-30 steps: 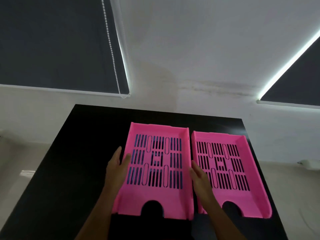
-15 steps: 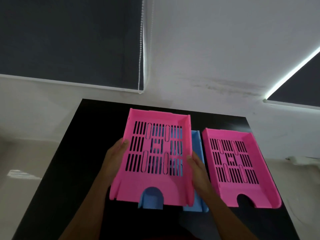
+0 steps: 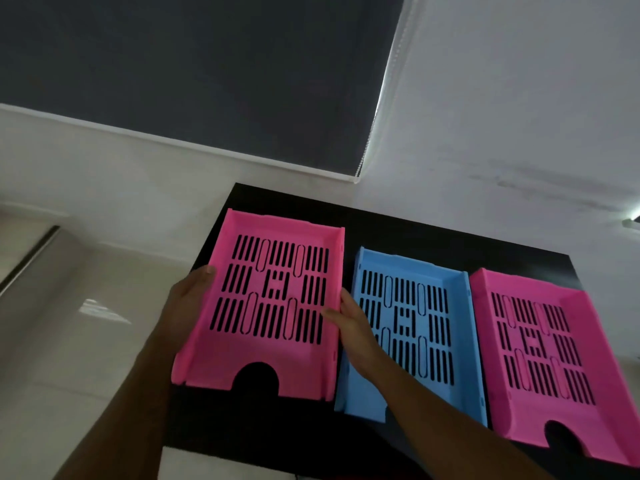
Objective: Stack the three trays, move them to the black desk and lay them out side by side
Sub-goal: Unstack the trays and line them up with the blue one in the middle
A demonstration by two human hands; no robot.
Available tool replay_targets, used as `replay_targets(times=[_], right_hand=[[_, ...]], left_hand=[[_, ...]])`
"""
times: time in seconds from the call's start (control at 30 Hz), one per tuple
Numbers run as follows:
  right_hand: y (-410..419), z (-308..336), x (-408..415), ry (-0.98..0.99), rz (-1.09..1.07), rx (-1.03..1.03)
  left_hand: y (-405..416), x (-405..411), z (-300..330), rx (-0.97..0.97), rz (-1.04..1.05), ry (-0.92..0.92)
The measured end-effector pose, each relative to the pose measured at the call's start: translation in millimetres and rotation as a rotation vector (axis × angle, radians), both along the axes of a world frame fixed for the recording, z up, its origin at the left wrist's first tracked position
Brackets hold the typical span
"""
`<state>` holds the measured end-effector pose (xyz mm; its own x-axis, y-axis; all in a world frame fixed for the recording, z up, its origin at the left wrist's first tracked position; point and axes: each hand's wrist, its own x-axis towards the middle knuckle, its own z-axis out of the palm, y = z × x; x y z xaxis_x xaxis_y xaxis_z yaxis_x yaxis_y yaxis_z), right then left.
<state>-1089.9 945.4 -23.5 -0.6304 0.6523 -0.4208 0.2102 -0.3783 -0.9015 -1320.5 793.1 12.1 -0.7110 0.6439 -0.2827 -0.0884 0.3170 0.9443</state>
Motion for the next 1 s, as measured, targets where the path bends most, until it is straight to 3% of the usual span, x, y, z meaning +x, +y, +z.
replay_targets(times=[0.6,0.77,1.0], right_hand=[[3,-24,-4,-0.179,-0.025,-0.037],[5,-29,2,-0.256,-0.010,0.059],[22,34,36,-0.314,-0.026,0.293]], left_hand=[[14,-1,-37,-0.188,-0.091,0.026],[17,3,-40,-0.275,-0.120,0.130],[40,45,-28,-0.324,-0.072,0.276]])
